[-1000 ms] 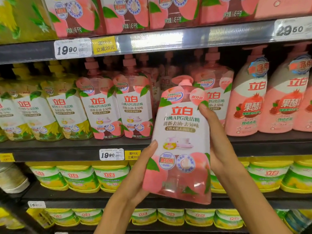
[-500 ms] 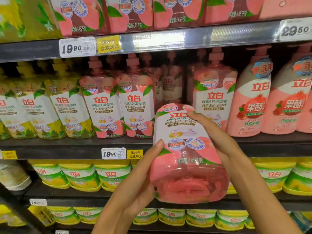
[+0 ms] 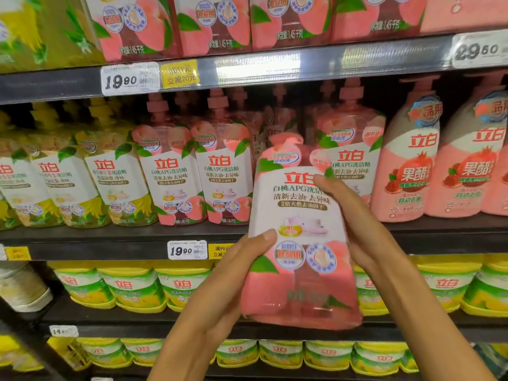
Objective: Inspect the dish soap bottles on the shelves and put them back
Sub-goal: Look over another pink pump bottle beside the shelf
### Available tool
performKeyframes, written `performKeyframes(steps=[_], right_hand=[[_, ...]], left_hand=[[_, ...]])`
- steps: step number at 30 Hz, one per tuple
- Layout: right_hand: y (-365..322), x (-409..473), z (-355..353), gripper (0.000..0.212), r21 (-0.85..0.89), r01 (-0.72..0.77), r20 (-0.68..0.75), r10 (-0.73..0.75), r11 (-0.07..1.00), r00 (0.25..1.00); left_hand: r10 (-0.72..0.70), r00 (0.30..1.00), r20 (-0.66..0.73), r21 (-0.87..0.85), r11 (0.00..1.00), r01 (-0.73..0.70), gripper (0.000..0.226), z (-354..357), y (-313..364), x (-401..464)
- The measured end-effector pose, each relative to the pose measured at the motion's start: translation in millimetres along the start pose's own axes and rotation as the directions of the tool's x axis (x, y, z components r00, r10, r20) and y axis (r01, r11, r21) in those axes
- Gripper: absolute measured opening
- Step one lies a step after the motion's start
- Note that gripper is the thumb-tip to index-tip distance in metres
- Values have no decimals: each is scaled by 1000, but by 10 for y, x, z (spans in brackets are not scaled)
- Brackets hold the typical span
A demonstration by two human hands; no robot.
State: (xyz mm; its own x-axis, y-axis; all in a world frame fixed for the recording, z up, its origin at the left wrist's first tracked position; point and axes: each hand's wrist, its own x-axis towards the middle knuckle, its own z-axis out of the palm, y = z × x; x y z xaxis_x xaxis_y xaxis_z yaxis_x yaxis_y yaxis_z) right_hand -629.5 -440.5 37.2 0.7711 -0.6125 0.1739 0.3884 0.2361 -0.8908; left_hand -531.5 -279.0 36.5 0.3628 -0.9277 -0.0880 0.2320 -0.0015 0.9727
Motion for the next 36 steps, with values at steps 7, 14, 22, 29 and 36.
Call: performKeyframes(steps=[7,14,22,29,36], right_hand=[[63,-9,84,29,102,85,-31,-83,991,996],[235,-4,-9,32,430,168,-171,-102,887,980],[195,-52,-50,32,396,174,-107,-143,902,984],[20,-107,54,68,-102,143,-68,-150,984,986],[111,-76,94,36,179,165,11,-169,970,986]], left_hand=[[236,972,-21,207,952,-226,60,-117,-155,69],[147,989,-32,218,966,-137,50,-90,-287,86],[-18,998,57,-36,999,20,72,-95,-618,45],[226,974,27,95,969,-228,76,-36,-500,141],[298,954,13,325,901,-286,105,54,-529,124]])
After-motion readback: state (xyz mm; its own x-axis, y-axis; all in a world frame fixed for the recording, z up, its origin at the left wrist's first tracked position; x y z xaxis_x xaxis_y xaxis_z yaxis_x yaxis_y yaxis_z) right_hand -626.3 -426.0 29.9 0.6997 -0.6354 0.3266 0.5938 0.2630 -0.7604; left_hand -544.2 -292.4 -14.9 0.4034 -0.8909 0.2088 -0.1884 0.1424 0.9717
